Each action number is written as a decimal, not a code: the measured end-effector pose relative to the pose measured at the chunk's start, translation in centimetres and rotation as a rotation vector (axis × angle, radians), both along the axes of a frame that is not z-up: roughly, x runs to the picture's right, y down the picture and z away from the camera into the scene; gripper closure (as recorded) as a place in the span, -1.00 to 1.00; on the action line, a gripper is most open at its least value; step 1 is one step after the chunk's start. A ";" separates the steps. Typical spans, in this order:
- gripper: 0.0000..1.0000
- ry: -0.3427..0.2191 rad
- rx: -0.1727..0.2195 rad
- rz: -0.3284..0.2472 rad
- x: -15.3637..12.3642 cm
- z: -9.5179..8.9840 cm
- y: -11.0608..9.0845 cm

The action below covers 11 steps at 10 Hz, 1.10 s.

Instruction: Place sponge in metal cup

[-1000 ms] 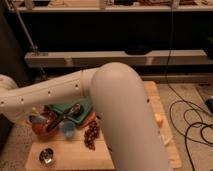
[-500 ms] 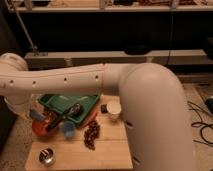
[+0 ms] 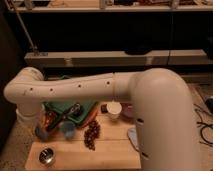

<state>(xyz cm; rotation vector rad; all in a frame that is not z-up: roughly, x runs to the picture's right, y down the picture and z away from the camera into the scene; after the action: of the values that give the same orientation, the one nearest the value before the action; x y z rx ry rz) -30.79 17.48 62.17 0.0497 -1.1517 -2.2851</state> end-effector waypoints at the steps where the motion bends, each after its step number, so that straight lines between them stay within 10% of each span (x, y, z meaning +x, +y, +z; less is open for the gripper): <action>1: 0.95 -0.019 -0.038 0.010 0.2 0.0 1.2; 8: 0.95 -0.071 -0.098 0.064 2.4 -2.9 2.3; 11: 0.57 -0.049 -0.069 0.015 2.6 -3.3 3.4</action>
<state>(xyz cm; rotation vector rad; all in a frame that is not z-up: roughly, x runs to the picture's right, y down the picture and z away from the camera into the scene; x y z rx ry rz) -28.22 20.89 58.86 0.0883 -1.2503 -2.2402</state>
